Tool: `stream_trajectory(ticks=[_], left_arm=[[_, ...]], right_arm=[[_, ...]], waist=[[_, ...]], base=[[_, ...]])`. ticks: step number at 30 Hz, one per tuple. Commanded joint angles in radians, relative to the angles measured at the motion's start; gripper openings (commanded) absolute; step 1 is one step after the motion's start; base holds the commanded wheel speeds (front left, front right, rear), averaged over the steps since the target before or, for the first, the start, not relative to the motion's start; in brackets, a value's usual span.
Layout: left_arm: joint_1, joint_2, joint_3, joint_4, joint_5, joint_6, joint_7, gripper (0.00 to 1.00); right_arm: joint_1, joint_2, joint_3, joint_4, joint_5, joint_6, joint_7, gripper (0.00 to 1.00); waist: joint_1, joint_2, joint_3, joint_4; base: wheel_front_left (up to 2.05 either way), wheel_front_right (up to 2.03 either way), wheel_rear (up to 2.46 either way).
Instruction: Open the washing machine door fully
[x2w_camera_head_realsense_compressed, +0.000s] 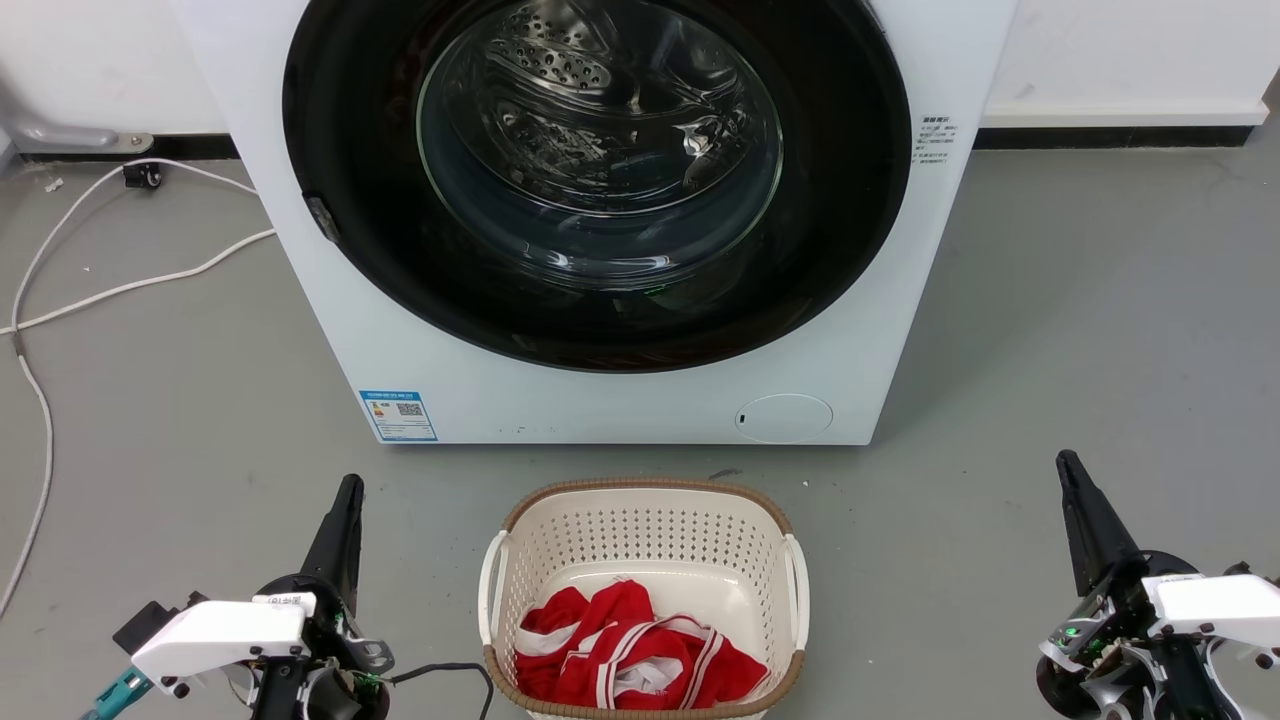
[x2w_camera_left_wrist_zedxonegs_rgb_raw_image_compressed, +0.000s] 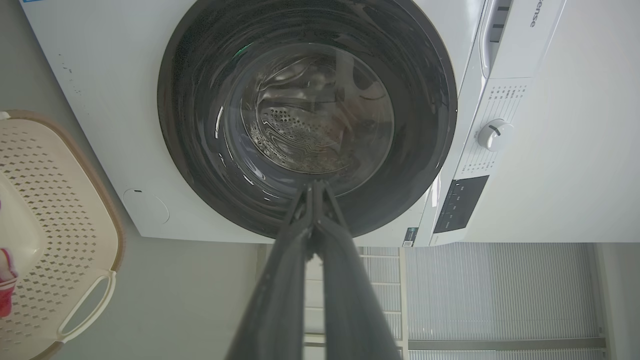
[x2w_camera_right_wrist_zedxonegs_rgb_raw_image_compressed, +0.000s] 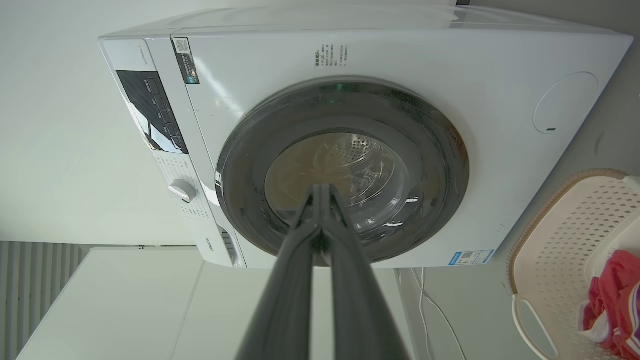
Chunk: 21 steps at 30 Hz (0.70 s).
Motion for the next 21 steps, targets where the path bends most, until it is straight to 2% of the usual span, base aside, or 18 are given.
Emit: stream_trajectory(ticks=[1,21], left_arm=[[-0.008,-0.001,0.001,0.0,0.003,-0.003,0.002,0.0],[-0.008,-0.001,0.001,0.0,0.003,-0.003,0.001,0.0]], right_arm=[[-0.013,0.003,0.001,0.001,0.0,0.0,0.0,0.0],[-0.013,0.003,0.001,0.001,0.0,0.0,0.0,0.0]], waist=[[0.0,-0.0001,0.0,0.0],[0.0,-0.0001,0.0,0.0]], base=[[0.0,0.0,0.0],[0.0,0.0,0.0]])
